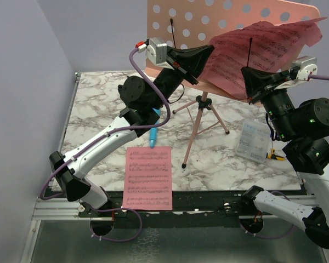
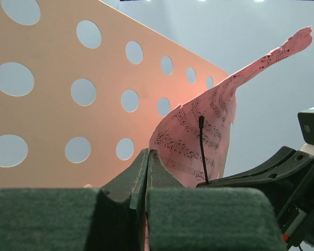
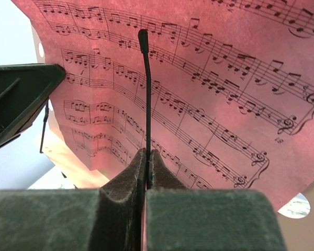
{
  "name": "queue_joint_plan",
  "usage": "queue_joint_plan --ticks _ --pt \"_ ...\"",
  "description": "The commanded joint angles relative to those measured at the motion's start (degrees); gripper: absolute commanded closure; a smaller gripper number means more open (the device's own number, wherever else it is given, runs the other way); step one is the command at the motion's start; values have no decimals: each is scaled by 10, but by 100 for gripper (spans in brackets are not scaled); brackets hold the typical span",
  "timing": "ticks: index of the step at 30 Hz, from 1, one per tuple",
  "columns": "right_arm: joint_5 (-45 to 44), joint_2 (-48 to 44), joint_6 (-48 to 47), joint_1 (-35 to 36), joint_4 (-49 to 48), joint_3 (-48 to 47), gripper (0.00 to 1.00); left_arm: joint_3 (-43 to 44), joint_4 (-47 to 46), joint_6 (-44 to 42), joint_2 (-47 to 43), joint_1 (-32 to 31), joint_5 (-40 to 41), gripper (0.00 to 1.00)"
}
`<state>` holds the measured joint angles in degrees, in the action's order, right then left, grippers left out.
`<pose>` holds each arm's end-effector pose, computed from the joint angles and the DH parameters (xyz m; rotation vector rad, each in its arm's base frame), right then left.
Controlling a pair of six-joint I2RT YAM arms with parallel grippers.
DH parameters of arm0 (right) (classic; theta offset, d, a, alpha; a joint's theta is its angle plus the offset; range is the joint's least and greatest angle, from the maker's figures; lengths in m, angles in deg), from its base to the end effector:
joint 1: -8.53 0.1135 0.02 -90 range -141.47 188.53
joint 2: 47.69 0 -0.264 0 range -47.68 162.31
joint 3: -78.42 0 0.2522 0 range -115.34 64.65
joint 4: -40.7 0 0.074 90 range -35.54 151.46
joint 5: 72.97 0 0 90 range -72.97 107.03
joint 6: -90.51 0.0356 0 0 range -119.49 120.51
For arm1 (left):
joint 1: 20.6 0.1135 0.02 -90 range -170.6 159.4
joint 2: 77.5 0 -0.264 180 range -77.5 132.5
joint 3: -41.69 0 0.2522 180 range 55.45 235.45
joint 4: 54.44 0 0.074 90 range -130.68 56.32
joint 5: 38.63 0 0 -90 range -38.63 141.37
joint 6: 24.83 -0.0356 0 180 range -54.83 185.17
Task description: Set up the instrument practice props
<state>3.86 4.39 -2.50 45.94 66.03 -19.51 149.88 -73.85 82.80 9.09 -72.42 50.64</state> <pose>0.1123 0.0757 0.5408 -0.2299 1.2097 0.3840 0.1984 -0.2530 0.5418 0.2788 0.8635 -1.1391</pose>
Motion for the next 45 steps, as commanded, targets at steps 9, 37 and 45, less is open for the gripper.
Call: queue_joint_plan --ticks 9,37,45 --pt "18 -1 4 3 -36 -5 99 -25 46 -105 -25 3 -24 54" --pt "26 1 5 3 -26 -11 99 208 170 -338 93 5 -187 43" --pt "32 3 9 2 -28 -10 99 238 178 -327 111 5 -218 73"
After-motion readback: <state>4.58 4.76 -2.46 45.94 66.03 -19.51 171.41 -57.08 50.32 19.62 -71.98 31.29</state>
